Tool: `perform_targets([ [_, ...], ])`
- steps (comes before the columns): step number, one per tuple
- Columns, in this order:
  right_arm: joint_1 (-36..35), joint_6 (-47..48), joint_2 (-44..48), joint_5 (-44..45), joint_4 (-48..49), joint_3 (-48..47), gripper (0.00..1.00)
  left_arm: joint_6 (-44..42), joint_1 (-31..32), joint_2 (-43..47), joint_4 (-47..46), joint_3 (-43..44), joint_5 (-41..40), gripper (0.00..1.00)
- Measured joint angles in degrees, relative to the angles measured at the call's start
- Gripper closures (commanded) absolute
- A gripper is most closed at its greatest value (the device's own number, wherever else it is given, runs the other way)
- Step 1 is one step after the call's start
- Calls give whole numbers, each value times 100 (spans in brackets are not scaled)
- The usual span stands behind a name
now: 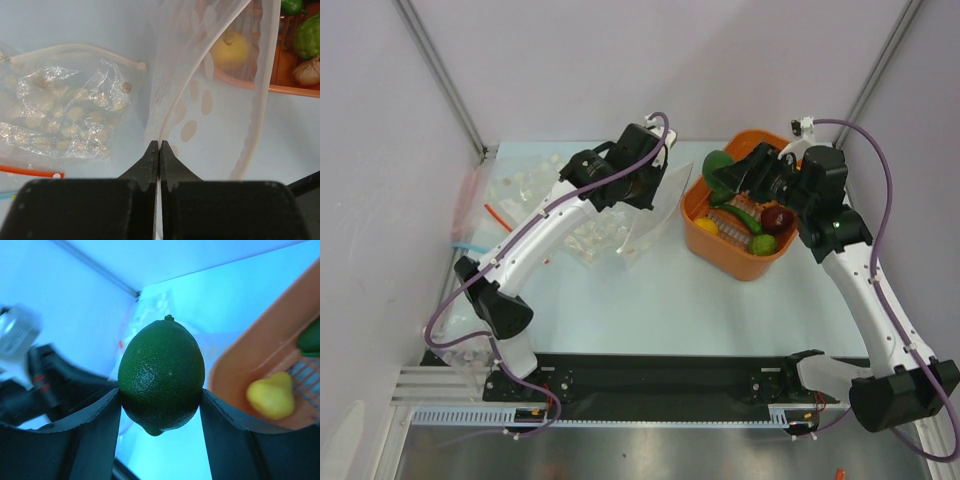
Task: Place the food in the zip-top bag and seal the zipper
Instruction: Pick up the fake fruit from the bin, then place the fake fruit in the zipper food storage bag.
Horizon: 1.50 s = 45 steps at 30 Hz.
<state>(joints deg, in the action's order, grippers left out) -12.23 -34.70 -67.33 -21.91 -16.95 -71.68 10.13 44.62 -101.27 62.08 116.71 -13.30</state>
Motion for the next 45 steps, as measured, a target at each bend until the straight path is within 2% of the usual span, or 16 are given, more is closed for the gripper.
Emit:
perform_targets([
  [9, -1416, -273, 424, 52, -214, 168, 68, 101, 125, -76, -116, 11, 173, 100],
  [12, -1661, -332, 417, 87, -219, 214, 69, 142, 181, -76, -120, 15, 170, 100],
  [24, -1746, -584, -267, 713, -817, 184, 69, 387, 341, 11, -146, 15, 173, 100],
  [28, -1746, -588, -348, 885, -984, 153, 66, 492, 361, 151, -149, 17, 201, 100],
  [32, -1753, -586, -426, 929, -1016, 31, 60, 603, 363, 212, -157, 20, 350, 100],
  [37, -1762, -581, -568, 933, -1019, -133, 46, 743, 365, 212, -205, 20, 634, 100],
  [38, -1762, -579, -588, 933, -1021, -149, 43, 765, 365, 212, -232, 20, 680, 100],
  [39, -1762, -575, -605, 931, -1023, -166, 29, 791, 365, 212, -256, 20, 737, 100],
  [42, -1764, -522, -649, 962, -1067, -208, 9, 852, 363, 219, -286, 20, 807, 100],
  [45, -1753, -413, -680, 1036, -1233, -284, 7, 938, 319, 229, -280, 33, 868, 100],
])
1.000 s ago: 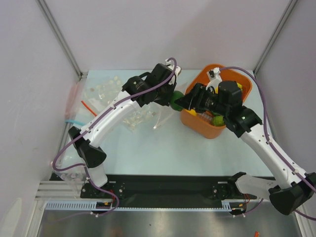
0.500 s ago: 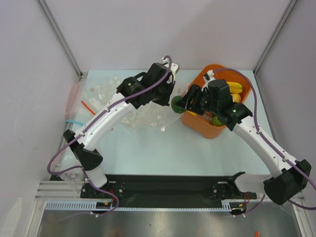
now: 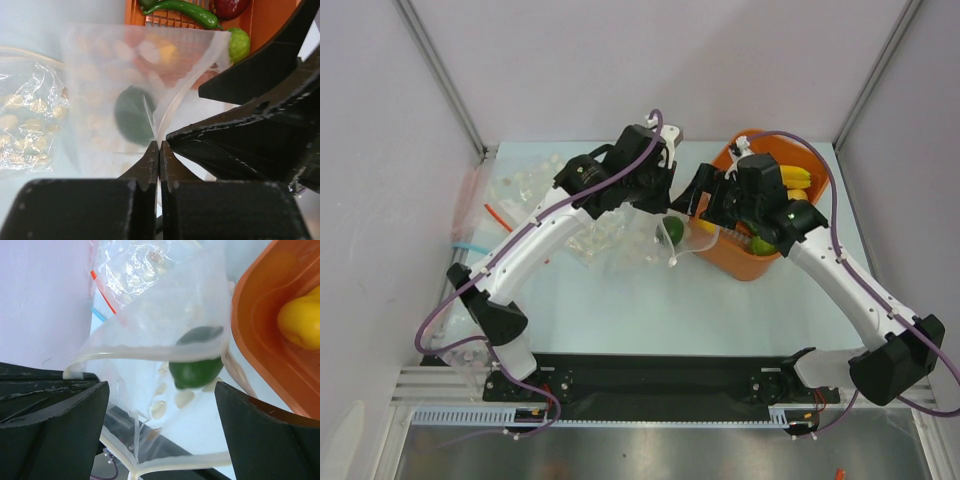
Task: Place the food in the zip-top bag and seal the zipper
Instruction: Place the fake fruit in the zipper food storage bag, then pick up the fake fruit from the bin.
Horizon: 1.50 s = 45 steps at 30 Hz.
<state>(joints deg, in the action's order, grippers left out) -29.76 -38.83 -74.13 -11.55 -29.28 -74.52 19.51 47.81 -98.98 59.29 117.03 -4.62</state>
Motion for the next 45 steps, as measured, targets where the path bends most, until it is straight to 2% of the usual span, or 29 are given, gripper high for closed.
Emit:
perform_targets([
  [9, 175, 160, 111, 129, -118, -417, 16, 44, -400, 48, 2, -48, 74, 100],
  [16, 1268, 129, 413, 448, -83, -345, 18, -17, -601, 275, 35, -199, -72, 100],
  [20, 1716, 28, 275, 662, -39, -258, 15, -61, -605, 374, 44, -223, -125, 100],
  [35, 2358, -708, -2212, 730, 920, -227, 12, -92, -612, 426, -92, -385, 129, 100],
  [45, 2400, -1095, -4074, 555, 1381, -1134, 12, -2, -612, 428, -188, -498, 365, 100],
])
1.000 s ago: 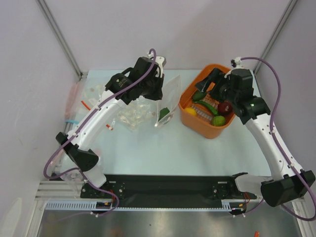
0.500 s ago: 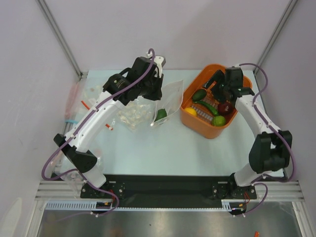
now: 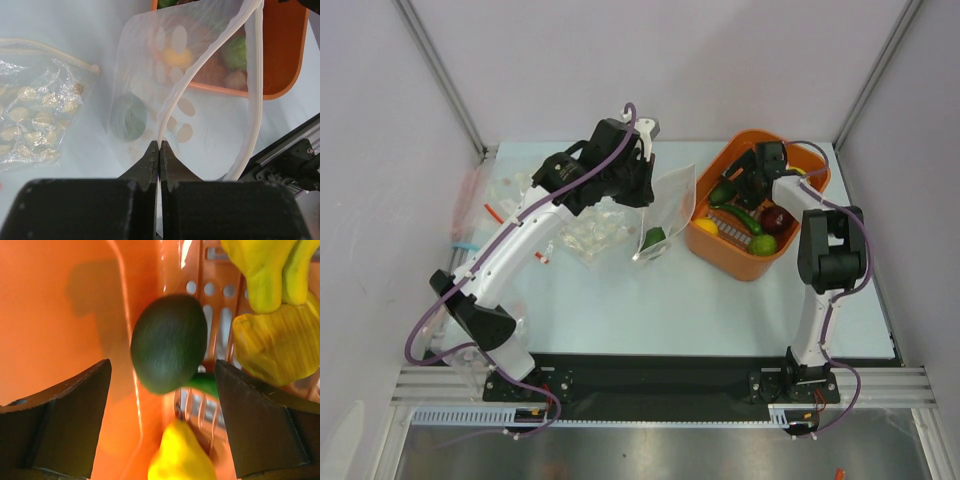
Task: Place the food in the zip-top bag and seal the zipper
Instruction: Pick up the fake fruit from the bin.
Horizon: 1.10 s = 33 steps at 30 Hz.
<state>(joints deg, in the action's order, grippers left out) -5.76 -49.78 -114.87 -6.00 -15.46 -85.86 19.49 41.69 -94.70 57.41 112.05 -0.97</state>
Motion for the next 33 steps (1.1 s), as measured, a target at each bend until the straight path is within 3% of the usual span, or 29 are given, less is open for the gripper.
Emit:
perform_targets([
  [9, -35, -127, -584, 238, -223, -817, 32, -2, 0, 0, 7, 0, 20, 99],
  [11, -31, -127, -621, 264, -291, -968, 46, -2, 0, 0, 9, 2, 20, 100],
  [16, -28, -181, -619, 195, -378, -970, 60, -9, 0, 0, 35, 35, 13, 100],
  [19, -22, -131, -516, 120, -308, -767, 56, -26, -2, 0, 37, 72, -13, 100],
  [20, -17, -90, -459, 101, -319, -695, 46, -44, -4, 0, 44, 81, -17, 100],
  [23, -11, 83, -310, 48, -365, -625, 29, -50, -4, 0, 52, 85, -31, 100],
  [33, -13, 546, -98, -98, -588, -625, 26, -50, -4, 2, 59, 85, -33, 100],
])
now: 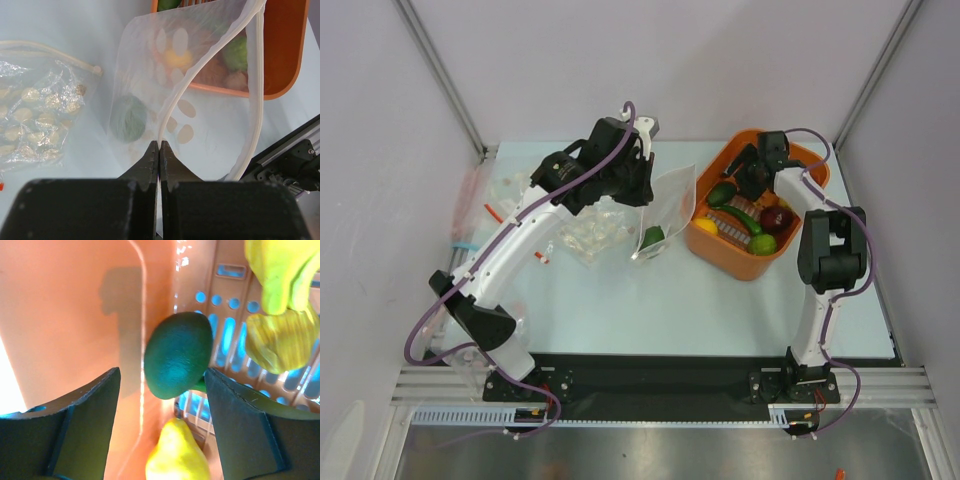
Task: Place the food in the zip-top bag and seal the zipper
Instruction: Pick up the fake fruit from the bin.
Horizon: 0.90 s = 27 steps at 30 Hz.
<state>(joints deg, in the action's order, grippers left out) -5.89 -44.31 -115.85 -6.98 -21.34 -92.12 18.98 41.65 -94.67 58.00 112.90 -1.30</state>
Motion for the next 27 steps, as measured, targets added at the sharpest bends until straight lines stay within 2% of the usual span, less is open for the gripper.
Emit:
perform_targets([
  [6, -33, 197, -22, 31, -435, -26, 23, 2, -2, 133, 0, -52, -22, 100],
  [18, -116, 39, -525, 4, -625, -450, 26, 4, -4, 339, 4, -157, -155, 100],
  [19, -120, 17, -568, 4, -627, -490, 27, 2, -4, 341, 4, -157, -153, 100],
  [20, -127, 9, -612, 4, -629, -518, 35, 2, -4, 341, 2, -157, -153, 100],
  [23, -146, -61, -723, -13, -656, -595, 47, 2, -4, 341, 4, -157, -155, 100],
  [27, -146, -66, -723, 7, -625, -590, 55, 0, -4, 339, 11, -155, -157, 100],
])
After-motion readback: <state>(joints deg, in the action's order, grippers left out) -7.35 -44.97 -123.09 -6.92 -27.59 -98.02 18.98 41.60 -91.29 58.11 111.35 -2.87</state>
